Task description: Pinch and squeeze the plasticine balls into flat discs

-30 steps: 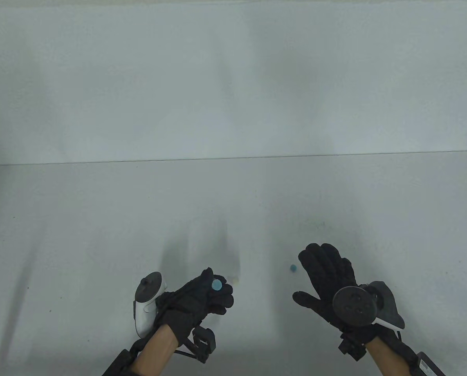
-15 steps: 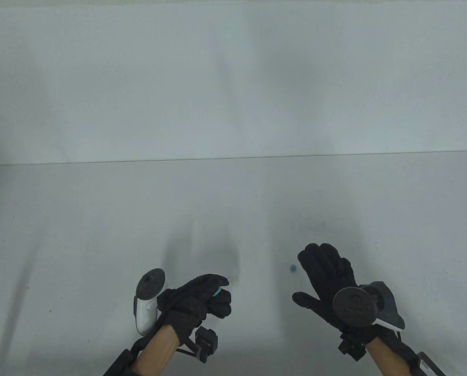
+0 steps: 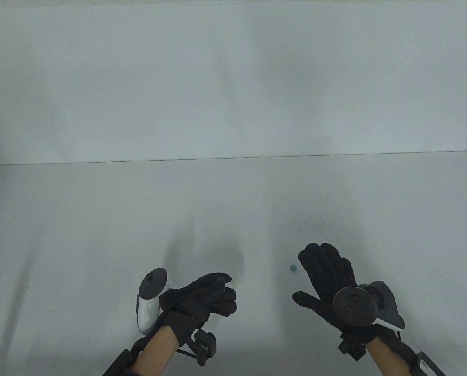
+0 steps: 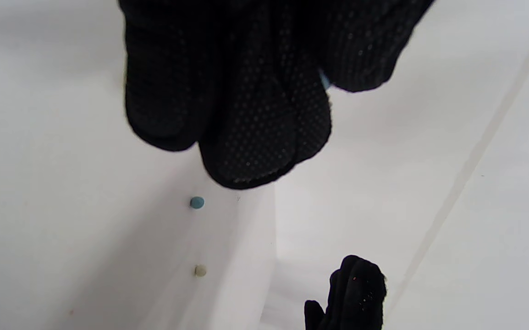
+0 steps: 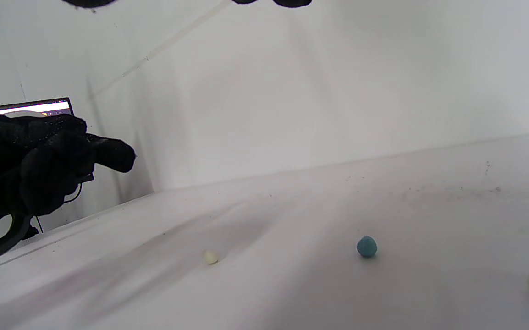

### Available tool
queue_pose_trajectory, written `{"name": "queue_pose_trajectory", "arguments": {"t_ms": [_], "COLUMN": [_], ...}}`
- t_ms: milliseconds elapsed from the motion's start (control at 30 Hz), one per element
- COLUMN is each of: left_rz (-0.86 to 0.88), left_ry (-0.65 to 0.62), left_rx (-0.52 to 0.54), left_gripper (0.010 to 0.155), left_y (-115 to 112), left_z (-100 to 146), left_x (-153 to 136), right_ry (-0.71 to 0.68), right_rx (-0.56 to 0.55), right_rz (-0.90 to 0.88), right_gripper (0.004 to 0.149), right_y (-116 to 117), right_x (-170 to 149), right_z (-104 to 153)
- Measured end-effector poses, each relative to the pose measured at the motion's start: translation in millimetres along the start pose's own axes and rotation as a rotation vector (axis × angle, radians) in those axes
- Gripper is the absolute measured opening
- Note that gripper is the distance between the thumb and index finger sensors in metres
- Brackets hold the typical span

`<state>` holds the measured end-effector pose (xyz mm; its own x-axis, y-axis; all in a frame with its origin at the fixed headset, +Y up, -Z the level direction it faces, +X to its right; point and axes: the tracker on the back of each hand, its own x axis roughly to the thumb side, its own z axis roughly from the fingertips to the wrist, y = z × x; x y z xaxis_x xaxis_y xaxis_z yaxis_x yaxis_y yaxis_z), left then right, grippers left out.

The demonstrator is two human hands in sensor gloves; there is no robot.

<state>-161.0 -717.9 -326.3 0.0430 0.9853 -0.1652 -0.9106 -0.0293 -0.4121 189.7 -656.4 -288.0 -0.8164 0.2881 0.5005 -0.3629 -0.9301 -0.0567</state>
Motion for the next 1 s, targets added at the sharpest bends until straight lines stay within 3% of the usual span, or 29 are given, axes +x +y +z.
{"name": "queue_pose_trajectory", "arguments": {"t_ms": [133, 200, 267, 333, 500, 733, 867, 967, 1000], "left_rz": [0.014, 0.093, 0.171, 0.17, 0.042, -0.031, 0.037, 0.099, 0.129], "left_ry": [-0.002, -0.006, 0.0, 0.022, 0.042, 0.017, 0.065, 0.08, 0.064], "left_rx": [-0.014, -0.107, -0.112, -0.083, -0.006, 0.035, 0.027, 0.007, -0.042], "left_gripper": [0.062, 0.075, 0.08, 0.076, 0.049, 0.042, 0.042, 0.05, 0.066], "left_y": [-0.9, -4.0, -6.0, -5.0, -0.6, 0.3, 1.0, 0.4, -0.8], "left_z": [0.7, -0.4, -0.5, 0.0, 1.1, 4.1, 2.1, 2.1, 0.9], "left_x": [-1.2, -3.8, -6.0, -7.0, -4.3, 1.6, -4.7, -9.4, -9.9], "right_ry": [-0.003, -0.003, -0.002, -0.002, -0.003, -0.005, -0.004, -0.004, -0.004], "right_rx": [-0.008, -0.01, -0.011, -0.014, -0.014, -0.016, -0.017, -0.019, -0.019], "right_rz": [0.001, -0.001, 0.0, -0.001, 0.001, 0.0, 0.002, 0.001, 0.002], "right_gripper": [0.083, 0.083, 0.083, 0.083, 0.083, 0.083, 0.083, 0.083, 0.083], "right_y": [-0.7, -0.7, -0.8, -1.1, -1.3, -1.1, -1.3, -1.3, -1.5], "right_x": [0.6, 0.5, 0.4, 0.3, 0.4, 0.5, 0.7, 0.5, 0.5], "right_z": [0.3, 0.3, 0.4, 0.4, 0.4, 0.4, 0.7, 0.7, 0.9]}}
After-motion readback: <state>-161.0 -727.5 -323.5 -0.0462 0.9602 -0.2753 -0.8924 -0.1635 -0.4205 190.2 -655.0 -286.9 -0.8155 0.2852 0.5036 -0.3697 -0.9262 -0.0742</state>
